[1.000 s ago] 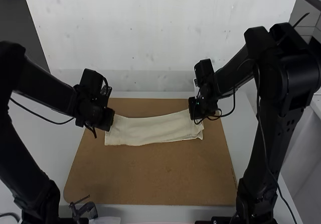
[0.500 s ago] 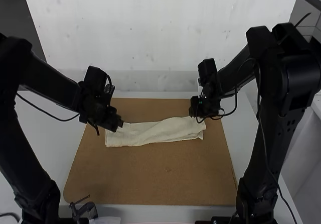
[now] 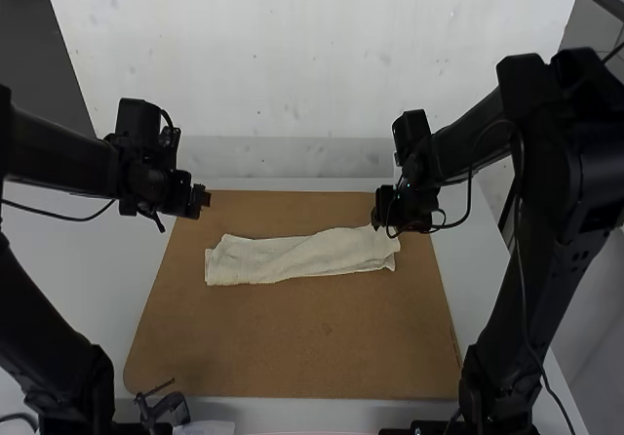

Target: Fold the towel.

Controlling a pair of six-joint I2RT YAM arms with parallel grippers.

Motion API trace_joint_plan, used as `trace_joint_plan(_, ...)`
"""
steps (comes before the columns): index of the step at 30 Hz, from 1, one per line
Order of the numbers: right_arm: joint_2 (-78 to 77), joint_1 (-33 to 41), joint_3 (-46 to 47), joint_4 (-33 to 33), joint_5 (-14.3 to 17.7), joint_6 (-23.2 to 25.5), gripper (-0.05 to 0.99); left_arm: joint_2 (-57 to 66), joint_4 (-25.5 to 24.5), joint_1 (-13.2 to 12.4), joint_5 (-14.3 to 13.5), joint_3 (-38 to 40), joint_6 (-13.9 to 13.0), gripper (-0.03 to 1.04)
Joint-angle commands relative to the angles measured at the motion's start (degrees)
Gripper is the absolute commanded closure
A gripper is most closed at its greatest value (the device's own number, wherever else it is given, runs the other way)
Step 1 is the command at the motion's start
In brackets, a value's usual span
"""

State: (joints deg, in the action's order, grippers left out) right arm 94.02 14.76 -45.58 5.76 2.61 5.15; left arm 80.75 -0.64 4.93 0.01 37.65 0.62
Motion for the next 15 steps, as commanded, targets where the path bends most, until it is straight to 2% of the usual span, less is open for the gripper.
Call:
trace_joint_plan(1,3.98,-1.05,-0.38,-0.13,-1.03,2.67,0.26,-2.53,0.29,-0.18,1.75,0.14,-0.1,0.02)
trace_joint_plan(8,10.84,0.09,-1.09,-0.49,-1.03,3.91,0.27,-3.32,0.64,-0.45,1.75,-1.17,-0.1,0.02)
trace_joint_plan(9,11.71,0.35,-1.26,-0.13,-1.03,3.91,0.34,-3.23,0.82,-0.62,1.75,-1.35,-0.1,0.02)
trace_joint_plan(11,12.42,0.97,-1.35,0.13,-0.94,3.99,0.67,-3.23,0.91,-0.89,1.83,-1.53,-0.18,0.02)
trace_joint_plan(13,12.86,1.14,-1.53,0.22,-0.94,4.08,0.92,-3.32,0.91,-1.06,1.83,-1.61,-0.18,0.02)
trace_joint_plan(15,12.86,1.23,-1.61,0.83,-0.94,4.26,0.92,-3.49,0.91,-1.06,1.92,-1.88,-0.27,0.02)
